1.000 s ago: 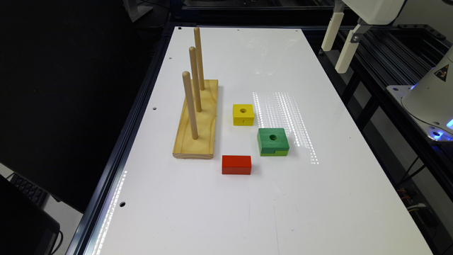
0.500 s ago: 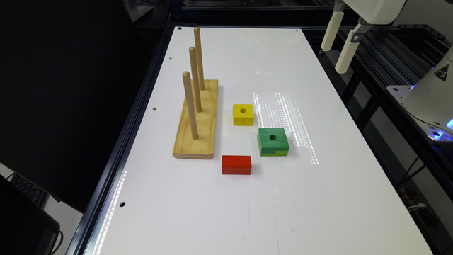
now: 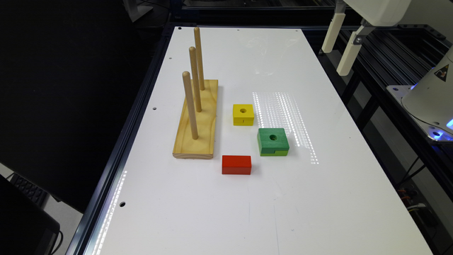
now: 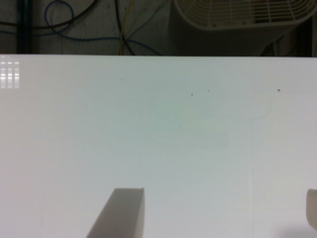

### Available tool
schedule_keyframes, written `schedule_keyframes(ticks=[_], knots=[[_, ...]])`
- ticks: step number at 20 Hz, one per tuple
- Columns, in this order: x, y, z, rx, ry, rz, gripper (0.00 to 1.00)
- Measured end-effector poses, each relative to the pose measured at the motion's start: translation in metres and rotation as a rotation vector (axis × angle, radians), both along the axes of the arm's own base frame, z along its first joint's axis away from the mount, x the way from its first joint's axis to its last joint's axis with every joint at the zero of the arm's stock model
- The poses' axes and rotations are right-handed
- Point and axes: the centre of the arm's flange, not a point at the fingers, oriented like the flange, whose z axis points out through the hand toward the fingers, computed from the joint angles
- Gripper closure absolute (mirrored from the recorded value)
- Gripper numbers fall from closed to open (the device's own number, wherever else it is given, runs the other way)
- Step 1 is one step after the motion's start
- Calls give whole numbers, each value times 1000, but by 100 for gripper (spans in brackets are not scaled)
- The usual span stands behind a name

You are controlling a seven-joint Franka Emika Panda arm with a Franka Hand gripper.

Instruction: Pick up yellow block.

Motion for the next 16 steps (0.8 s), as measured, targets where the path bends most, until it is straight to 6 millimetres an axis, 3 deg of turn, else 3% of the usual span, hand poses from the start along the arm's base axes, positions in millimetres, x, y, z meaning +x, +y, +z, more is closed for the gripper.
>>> schedule_keyframes(ticks=[16], knots=[[2,6,2,6,-7,4,0]])
